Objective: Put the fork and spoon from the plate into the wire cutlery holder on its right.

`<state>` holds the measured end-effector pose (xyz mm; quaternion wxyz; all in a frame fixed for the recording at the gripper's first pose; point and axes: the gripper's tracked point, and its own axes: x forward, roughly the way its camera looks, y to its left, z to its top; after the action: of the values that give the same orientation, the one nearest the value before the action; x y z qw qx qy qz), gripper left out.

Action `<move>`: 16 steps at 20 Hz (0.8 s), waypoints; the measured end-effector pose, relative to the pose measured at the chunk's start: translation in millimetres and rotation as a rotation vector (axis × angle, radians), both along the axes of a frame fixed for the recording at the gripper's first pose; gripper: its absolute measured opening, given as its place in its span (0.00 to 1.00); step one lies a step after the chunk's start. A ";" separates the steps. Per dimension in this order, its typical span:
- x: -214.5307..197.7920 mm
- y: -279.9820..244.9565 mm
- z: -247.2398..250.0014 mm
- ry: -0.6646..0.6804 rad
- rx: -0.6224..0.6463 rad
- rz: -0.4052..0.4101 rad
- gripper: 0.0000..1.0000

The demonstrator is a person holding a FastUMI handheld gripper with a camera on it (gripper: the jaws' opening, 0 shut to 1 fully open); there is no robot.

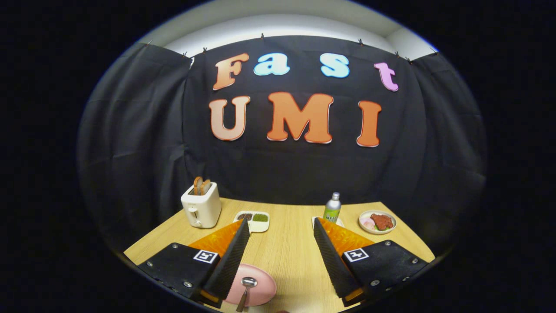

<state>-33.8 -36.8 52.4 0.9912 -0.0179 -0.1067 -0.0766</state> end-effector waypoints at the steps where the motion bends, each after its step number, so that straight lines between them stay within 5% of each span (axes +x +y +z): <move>1: 6.0 4.9 -11.4 0.029 0.009 0.009 0.89; 16: 54.2 51.9 -181.8 0.528 0.023 0.088 0.90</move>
<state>20.4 15.1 -129.4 0.9872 -0.0214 0.1557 -0.0272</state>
